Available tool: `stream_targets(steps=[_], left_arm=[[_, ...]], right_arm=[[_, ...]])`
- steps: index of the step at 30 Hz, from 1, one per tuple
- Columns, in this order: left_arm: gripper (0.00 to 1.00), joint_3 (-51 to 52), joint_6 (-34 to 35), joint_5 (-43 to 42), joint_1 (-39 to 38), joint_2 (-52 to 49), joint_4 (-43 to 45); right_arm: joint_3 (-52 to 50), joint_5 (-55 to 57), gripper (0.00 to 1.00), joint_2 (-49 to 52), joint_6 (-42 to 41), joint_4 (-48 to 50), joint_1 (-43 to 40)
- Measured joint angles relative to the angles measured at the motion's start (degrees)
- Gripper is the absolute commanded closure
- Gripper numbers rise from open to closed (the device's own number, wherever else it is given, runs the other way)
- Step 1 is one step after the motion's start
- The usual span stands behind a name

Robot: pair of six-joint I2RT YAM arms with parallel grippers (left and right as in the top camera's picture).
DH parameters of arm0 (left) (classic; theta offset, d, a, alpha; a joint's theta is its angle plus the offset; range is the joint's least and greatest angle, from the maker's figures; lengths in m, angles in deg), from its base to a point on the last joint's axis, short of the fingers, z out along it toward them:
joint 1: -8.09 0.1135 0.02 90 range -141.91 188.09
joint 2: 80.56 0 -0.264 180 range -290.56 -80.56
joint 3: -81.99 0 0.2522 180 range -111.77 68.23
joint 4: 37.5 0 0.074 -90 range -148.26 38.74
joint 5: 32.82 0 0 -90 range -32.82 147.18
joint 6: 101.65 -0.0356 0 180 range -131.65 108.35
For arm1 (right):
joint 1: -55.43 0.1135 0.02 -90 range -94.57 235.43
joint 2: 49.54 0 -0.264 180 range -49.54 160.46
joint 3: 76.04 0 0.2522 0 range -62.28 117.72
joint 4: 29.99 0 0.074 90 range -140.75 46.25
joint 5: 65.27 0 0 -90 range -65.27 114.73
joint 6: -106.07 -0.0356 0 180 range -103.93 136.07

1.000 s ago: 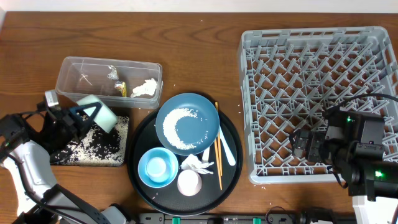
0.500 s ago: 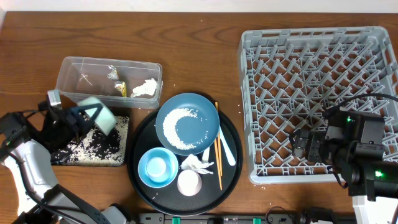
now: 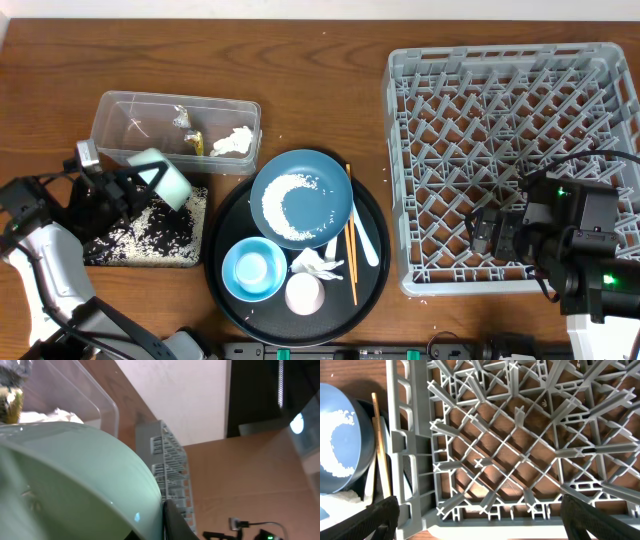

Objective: Sort waste into correct bins and load items into the dishwasher rack
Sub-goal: 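Tilt the green bowl over the black tray to pour out the rice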

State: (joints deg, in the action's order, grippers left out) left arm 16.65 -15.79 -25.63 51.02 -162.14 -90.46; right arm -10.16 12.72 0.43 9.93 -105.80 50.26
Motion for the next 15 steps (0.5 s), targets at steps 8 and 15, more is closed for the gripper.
stream_targets(steps=[8, 15], left_arm=[[0.94, -0.3, 0.1, -0.2, -0.5, -0.1, -0.2], [0.94, -0.6, 0.9, -1.0, -0.9, 0.0, -0.5]], right_arm=[[0.0, 0.0, 0.01, 0.0, 0.0, 0.1, 0.0], [0.0, 0.0, 0.01, 0.0, 0.0, 0.0, 0.0]])
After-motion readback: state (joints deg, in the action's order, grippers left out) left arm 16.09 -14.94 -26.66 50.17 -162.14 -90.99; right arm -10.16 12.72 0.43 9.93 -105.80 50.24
